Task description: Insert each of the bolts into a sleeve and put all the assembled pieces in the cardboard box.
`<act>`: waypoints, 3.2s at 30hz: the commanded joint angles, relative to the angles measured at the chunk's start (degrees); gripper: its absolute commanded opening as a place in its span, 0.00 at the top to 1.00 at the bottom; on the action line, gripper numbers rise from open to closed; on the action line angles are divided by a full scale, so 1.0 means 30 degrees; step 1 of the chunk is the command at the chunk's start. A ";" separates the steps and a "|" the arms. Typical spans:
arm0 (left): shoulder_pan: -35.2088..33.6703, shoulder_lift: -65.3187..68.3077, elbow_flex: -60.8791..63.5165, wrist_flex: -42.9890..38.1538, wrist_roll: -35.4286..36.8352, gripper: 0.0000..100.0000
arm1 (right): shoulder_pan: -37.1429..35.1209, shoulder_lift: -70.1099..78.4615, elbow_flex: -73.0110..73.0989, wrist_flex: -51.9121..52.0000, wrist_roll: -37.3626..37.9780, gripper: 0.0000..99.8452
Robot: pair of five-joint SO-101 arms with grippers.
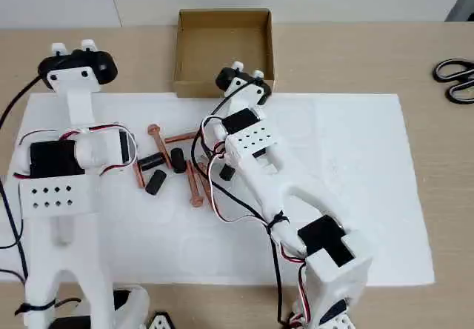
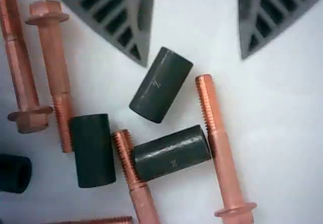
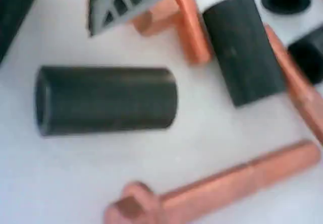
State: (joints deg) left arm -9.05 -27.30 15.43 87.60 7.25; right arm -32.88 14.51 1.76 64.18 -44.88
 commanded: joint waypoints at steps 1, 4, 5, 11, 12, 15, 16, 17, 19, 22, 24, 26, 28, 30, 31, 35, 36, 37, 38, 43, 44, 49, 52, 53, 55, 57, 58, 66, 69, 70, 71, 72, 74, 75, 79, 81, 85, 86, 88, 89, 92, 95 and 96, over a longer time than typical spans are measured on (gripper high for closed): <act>0.0088 0.0000 -0.0982 -0.0322 0.0117 0.88 | 0.0044 -0.0073 -0.0762 -0.0249 -0.0440 0.78; 0.0117 0.0059 -0.0982 -0.0352 0.0117 0.88 | 0.0044 0.0073 -0.0703 -0.0249 -0.0440 0.78; 0.0117 0.0059 -0.0982 -0.0498 0.0117 0.88 | 0.0044 0.0249 -0.0703 -0.0249 -0.0440 0.78; 0.0117 0.0029 -0.0982 -0.1319 0.0117 0.88 | 0.0015 0.2095 -0.0762 -0.0220 -0.0440 0.78; 0.0117 0.0000 -0.0982 -0.1319 0.0117 0.88 | 0.0015 0.2271 -0.0791 -0.0249 -0.0440 0.78; 0.0117 0.0029 -0.0982 -0.1289 0.0088 0.88 | -0.0015 0.2564 -0.0791 -0.0278 -0.0469 0.78; 0.0117 0.0029 -0.0982 -0.1289 0.0088 0.88 | -0.0015 0.2623 -0.0791 -0.0366 -0.0469 0.78; 0.0117 0.0029 -0.0982 -0.1289 0.0088 0.88 | -0.0015 0.2623 -0.0791 -0.0366 -0.0469 0.78; 0.0088 0.0029 -0.0982 -0.1260 0.0088 0.88 | -0.0015 0.2652 -0.0791 -0.0366 -0.0381 0.80; 0.0088 -0.0029 -0.0952 -0.1143 0.0088 0.88 | 0.0044 0.2652 -0.0791 -0.0337 -0.0352 0.89; 0.0059 -0.0029 -0.0952 -0.1143 0.0088 0.88 | 0.0044 0.2652 -0.0791 -0.0308 -0.0322 0.97; 0.0000 -0.0029 -0.0952 -0.0791 0.0088 0.88 | 0.0044 0.2593 -0.0791 -0.0220 -0.0322 0.99; 0.0088 -0.0029 -0.0952 -0.0293 0.0088 0.88 | 0.0073 0.2535 -0.0791 -0.0132 -0.0264 0.99; 0.0088 -0.0029 -0.1040 0.0088 0.0088 0.88 | 0.0425 0.2447 -0.0850 0.0571 0.0234 1.00; 0.0088 -0.0029 -0.1040 0.0205 0.0088 0.88 | 0.0630 0.2242 -0.0967 0.1070 0.0440 1.00; 0.0117 -0.0059 -0.1070 0.0381 0.0088 0.88 | 0.1685 -0.0161 -0.2227 0.3971 0.0498 1.00; 0.0147 0.0029 -0.1304 0.0586 0.0117 0.88 | 0.1832 -0.0923 -0.2637 0.4615 0.0498 1.00; 0.0322 0.0147 -0.1714 0.0908 0.0117 0.88 | 0.1861 -0.1773 -0.3077 0.5260 0.0527 1.00; 0.0527 0.0264 -0.2154 0.1172 0.0117 0.88 | 0.1890 -0.2623 -0.3399 0.5817 0.0527 1.00; 0.1231 0.2315 -0.4762 0.1436 0.2813 0.88 | 0.0073 -0.6022 -0.3341 0.7106 0.5304 1.00; 0.1201 0.3077 -0.5319 0.1436 0.3722 0.88 | -0.0454 -0.6520 -0.3253 0.7634 0.6857 1.00; 0.1289 0.7736 -0.7985 0.2784 0.6271 0.88 | -0.0777 -0.8220 -0.1875 0.9626 0.8703 1.00; 0.1260 1.0549 -1.0066 0.4044 0.6300 0.88 | 0.0220 -0.8484 -0.0205 0.9392 0.8703 1.00; 0.1201 1.1341 -1.0711 0.4249 0.6300 0.88 | 0.0689 -0.8513 0.0352 0.9011 0.8703 1.00; 0.1172 1.2689 -1.1707 0.4278 0.6300 0.88 | 0.1744 -0.8513 0.1407 0.7780 0.8703 1.00; 0.1201 1.3421 -1.2205 0.4278 0.6330 0.88 | 0.2828 -0.8513 0.2286 0.6344 0.8703 1.00; 0.1231 1.3685 -1.2322 0.4278 0.6330 0.88 | 0.3355 -0.8513 0.2696 0.5729 0.8703 1.00; -0.0059 1.5267 -1.2381 0.4278 0.4278 0.88 | 0.5436 -0.8513 0.6154 0.2828 0.8733 1.00; -0.0352 1.5941 -1.2381 0.4249 0.3429 0.88 | 0.5875 -0.8513 0.6623 0.2447 0.8733 1.00; -0.0352 1.6176 -1.2410 0.4249 0.3399 0.88 | 0.5963 -0.8513 0.6652 0.2330 0.8733 1.00; -0.0293 1.6410 -1.2410 0.4249 0.3370 0.88 | 0.5963 -0.8513 0.6652 0.2212 0.8733 1.00; -0.0264 1.6703 -1.2410 0.4161 0.3341 0.88 | 0.5993 -0.8513 0.6652 0.2212 0.8733 1.00; -0.0234 1.7348 -1.2410 0.3722 0.3341 0.88 | 0.5905 -0.8513 0.6652 0.2212 0.8733 1.00; -0.0293 1.7670 -1.2410 0.3487 0.3341 0.88 | 0.5905 -0.8513 0.6652 0.2212 0.8733 1.00; -0.0264 1.8784 -1.2440 0.3018 0.2989 0.88 | 0.5963 -0.8513 0.6711 0.2388 0.8733 1.00; -0.0293 1.9106 -1.2440 0.2344 0.2872 0.88 | 0.5934 -0.8513 0.6711 0.2388 0.8733 1.00; -0.0440 1.9194 -1.2440 0.1407 0.2901 0.88 | 0.5905 -0.8513 0.6711 0.2388 0.8733 1.00; -0.0440 1.9165 -1.2440 0.1289 0.2901 0.88 | 0.5905 -0.8513 0.6711 0.2388 0.8733 1.00; -0.0498 1.9165 -1.2440 0.1319 0.2872 0.88 | 0.5905 -0.8513 0.6711 0.2388 0.8733 1.00; -0.0527 1.9165 -1.2440 0.1319 0.2901 0.88 | 0.5905 -0.8513 0.6711 0.2388 0.8733 1.00; -0.0557 1.9311 -1.2440 0.1289 0.2842 0.88 | 0.5905 -0.8513 0.6711 0.2388 0.8733 1.00; -0.0557 1.9341 -1.2440 0.1289 0.2842 0.88 | 0.5905 -0.8513 0.6711 0.2388 0.8762 1.00; -0.0557 1.9341 -1.2410 0.1289 0.2842 0.88 | 0.5905 -0.8513 0.6711 0.2388 0.8762 1.00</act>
State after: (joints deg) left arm -10.55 31.16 -19.74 92.44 16.04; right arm -15.56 -7.82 22.24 71.47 -19.12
